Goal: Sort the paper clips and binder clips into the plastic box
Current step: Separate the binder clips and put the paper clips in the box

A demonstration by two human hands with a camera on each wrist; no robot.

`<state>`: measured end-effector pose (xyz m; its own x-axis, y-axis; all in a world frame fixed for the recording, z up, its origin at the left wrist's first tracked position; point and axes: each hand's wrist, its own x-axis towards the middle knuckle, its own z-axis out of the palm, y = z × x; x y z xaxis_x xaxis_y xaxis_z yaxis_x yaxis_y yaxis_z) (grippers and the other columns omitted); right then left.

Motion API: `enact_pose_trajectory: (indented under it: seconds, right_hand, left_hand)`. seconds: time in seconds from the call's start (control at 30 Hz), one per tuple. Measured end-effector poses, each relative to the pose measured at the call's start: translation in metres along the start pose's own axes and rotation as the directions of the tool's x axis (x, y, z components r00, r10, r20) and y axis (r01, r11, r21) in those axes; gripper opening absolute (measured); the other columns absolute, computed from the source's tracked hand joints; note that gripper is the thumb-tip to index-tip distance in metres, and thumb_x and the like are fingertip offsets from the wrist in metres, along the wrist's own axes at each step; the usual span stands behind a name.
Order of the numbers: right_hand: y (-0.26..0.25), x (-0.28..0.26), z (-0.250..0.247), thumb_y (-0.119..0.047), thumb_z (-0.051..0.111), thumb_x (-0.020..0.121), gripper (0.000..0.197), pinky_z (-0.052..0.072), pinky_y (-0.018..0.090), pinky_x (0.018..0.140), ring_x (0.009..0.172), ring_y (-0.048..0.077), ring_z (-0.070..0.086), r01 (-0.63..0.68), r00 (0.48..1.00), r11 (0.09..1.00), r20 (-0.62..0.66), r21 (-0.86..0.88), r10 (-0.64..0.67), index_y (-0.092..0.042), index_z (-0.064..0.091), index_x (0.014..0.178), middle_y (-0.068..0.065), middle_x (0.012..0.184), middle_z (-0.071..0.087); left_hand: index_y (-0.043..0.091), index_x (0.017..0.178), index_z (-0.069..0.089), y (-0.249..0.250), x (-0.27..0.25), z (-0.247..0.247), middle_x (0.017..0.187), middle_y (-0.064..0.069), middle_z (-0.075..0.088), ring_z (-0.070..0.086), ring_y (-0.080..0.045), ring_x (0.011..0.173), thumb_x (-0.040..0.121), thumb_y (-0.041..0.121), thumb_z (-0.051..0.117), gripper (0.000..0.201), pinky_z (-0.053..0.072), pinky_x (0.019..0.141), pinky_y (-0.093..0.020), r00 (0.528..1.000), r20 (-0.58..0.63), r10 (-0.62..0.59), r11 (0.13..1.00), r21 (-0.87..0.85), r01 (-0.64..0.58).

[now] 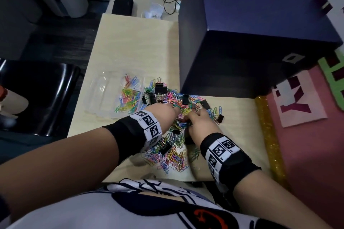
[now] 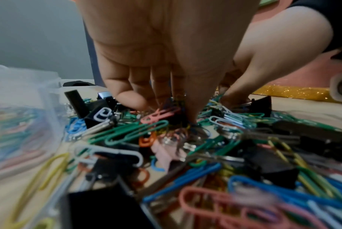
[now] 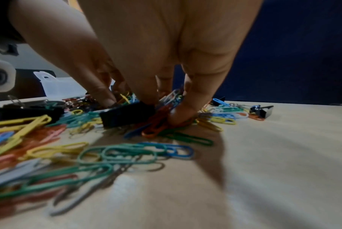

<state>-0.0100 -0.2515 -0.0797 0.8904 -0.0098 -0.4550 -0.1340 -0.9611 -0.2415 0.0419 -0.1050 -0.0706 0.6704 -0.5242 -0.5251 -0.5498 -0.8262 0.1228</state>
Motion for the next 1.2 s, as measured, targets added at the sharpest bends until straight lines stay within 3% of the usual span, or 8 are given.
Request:
enact_pose_trajectory:
  seconds: [0.13, 0.23, 0.4, 0.67, 0.8, 0.9, 1.07, 1.2]
  right_hand:
    - [0.007, 0.006, -0.009, -0.008, 0.052, 0.087, 0.024, 0.044, 0.028, 0.083, 0.095, 0.030, 0.057, -0.038, 0.999, 0.999, -0.004, 0.018, 0.038, -0.018, 0.057, 0.107, 0.011, 0.116, 0.048]
    - [0.008, 0.009, -0.018, -0.010, 0.058, 0.086, 0.018, 0.043, 0.026, 0.083, 0.105, 0.027, 0.057, -0.058, 0.997, 0.998, -0.055, 0.009, 0.059, -0.017, 0.060, 0.103, 0.013, 0.127, 0.051]
    - [-0.007, 0.009, -0.036, -0.018, 0.061, 0.087, 0.012, 0.042, 0.026, 0.078, 0.096, 0.023, 0.056, -0.046, 0.992, 0.997, -0.112, 0.055, 0.052, -0.022, 0.062, 0.098, 0.006, 0.114, 0.056]
    - [-0.060, 0.018, -0.053, -0.023, 0.068, 0.084, 0.009, 0.033, 0.023, 0.071, 0.086, 0.016, 0.049, 0.113, 0.988, 0.973, -0.128, 0.201, -0.088, -0.027, 0.060, 0.087, -0.003, 0.097, 0.053]
    - [-0.095, 0.034, -0.050, -0.023, 0.068, 0.084, 0.009, 0.030, 0.021, 0.067, 0.085, 0.015, 0.050, 0.194, 0.974, 0.944, -0.164, 0.267, -0.153, -0.023, 0.063, 0.091, -0.004, 0.095, 0.056]
    - [-0.121, 0.048, -0.042, -0.026, 0.069, 0.083, 0.011, 0.043, 0.026, 0.077, 0.088, 0.017, 0.056, 0.242, 0.960, 0.916, -0.213, 0.319, -0.179, -0.027, 0.060, 0.090, -0.003, 0.097, 0.060]
    - [-0.136, 0.059, -0.038, -0.028, 0.065, 0.087, 0.048, 0.047, 0.037, 0.098, 0.104, 0.017, 0.063, 0.222, 0.975, 0.889, -0.085, 0.400, -0.205, -0.027, 0.049, 0.132, 0.000, 0.131, 0.056]
    - [-0.115, 0.055, -0.047, -0.024, 0.058, 0.091, 0.032, 0.044, 0.029, 0.095, 0.105, 0.021, 0.059, 0.181, 0.978, 0.945, -0.149, 0.274, -0.144, -0.024, 0.056, 0.123, 0.001, 0.124, 0.057]
  left_hand:
    - [0.014, 0.113, 0.047, -0.004, 0.000, -0.001, 0.092, -0.008, 0.063, 0.062, -0.030, 0.082, 0.088, 0.006, 0.053, 0.027, 0.049, 0.064, -0.036, 0.998, -0.065, 0.025, 0.999, -0.032, -0.027]
    - [0.015, 0.105, 0.052, -0.007, -0.002, -0.004, 0.091, -0.008, 0.065, 0.062, -0.030, 0.086, 0.090, 0.011, 0.052, 0.015, 0.051, 0.070, -0.037, 0.995, -0.100, 0.019, 0.995, -0.096, -0.029]
    - [0.019, 0.112, 0.059, -0.016, -0.014, -0.018, 0.104, -0.004, 0.066, 0.060, -0.024, 0.099, 0.092, 0.025, 0.058, 0.021, 0.045, 0.079, -0.029, 0.972, -0.234, -0.018, 0.962, -0.270, -0.047]
    - [0.023, 0.100, 0.065, -0.074, -0.046, -0.032, 0.082, 0.000, 0.065, 0.059, -0.015, 0.072, 0.085, 0.030, 0.069, 0.017, 0.050, 0.073, -0.027, 0.869, -0.355, -0.345, 0.824, -0.558, 0.099]
    - [0.020, 0.097, 0.065, -0.106, -0.055, -0.022, 0.092, -0.005, 0.069, 0.063, -0.022, 0.086, 0.082, 0.028, 0.071, 0.018, 0.048, 0.073, -0.027, 0.839, -0.281, -0.466, 0.776, -0.585, 0.235]
    - [0.020, 0.101, 0.066, -0.120, -0.058, -0.012, 0.100, -0.001, 0.070, 0.065, -0.021, 0.091, 0.083, 0.028, 0.071, 0.021, 0.049, 0.078, -0.026, 0.840, -0.226, -0.493, 0.740, -0.617, 0.269]
    - [0.021, 0.125, 0.059, -0.123, -0.059, -0.008, 0.106, -0.003, 0.070, 0.063, -0.019, 0.101, 0.091, 0.029, 0.059, 0.035, 0.047, 0.089, -0.026, 0.857, -0.196, -0.477, 0.716, -0.652, 0.249]
    - [0.021, 0.120, 0.060, -0.118, -0.059, -0.015, 0.108, -0.001, 0.068, 0.062, -0.021, 0.099, 0.091, 0.023, 0.055, 0.029, 0.047, 0.087, -0.028, 0.863, -0.252, -0.438, 0.780, -0.584, 0.225]
